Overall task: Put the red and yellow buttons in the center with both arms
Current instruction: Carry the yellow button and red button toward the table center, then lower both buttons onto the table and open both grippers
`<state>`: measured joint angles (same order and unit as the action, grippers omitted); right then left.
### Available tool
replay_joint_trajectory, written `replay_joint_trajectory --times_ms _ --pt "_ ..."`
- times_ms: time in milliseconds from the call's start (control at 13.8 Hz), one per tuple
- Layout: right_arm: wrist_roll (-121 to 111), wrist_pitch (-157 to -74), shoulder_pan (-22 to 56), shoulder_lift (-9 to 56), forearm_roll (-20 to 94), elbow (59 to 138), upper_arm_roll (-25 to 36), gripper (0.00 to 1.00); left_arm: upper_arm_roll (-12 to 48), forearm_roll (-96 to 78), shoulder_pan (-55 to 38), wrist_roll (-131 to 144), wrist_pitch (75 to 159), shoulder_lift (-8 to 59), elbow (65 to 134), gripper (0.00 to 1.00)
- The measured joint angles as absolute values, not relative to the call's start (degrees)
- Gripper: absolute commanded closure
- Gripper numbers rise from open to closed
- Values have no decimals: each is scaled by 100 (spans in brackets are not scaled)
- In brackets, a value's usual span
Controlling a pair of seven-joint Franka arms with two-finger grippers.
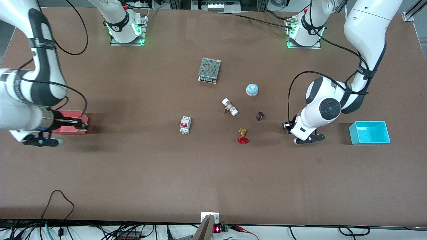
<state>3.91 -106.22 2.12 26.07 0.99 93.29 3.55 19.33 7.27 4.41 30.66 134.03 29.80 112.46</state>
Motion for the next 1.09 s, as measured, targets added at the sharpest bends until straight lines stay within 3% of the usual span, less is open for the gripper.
replay_joint_trajectory --times_ms 145,290,508,870,1088 --pt "954 -10794 627 2821 365 9328 347 79 1937 727 369 3179 13425 2980 11282 20" --pt "1680 -11151 1036 3079 429 9329 340 79 1934 727 367 3221 13425 2985 11302 0" --pt "2697 -11615 1556 3407 431 9319 333 79 1924 727 384 3232 13425 2997 11331 0" --pt "3397 -11710 1884 3617 623 9190 334 79 1938 728 377 3227 13331 2754 11137 0" --pt "3513 -11749 1911 3769 935 9123 334 79 1934 849 385 2791 12516 2314 10649 0"
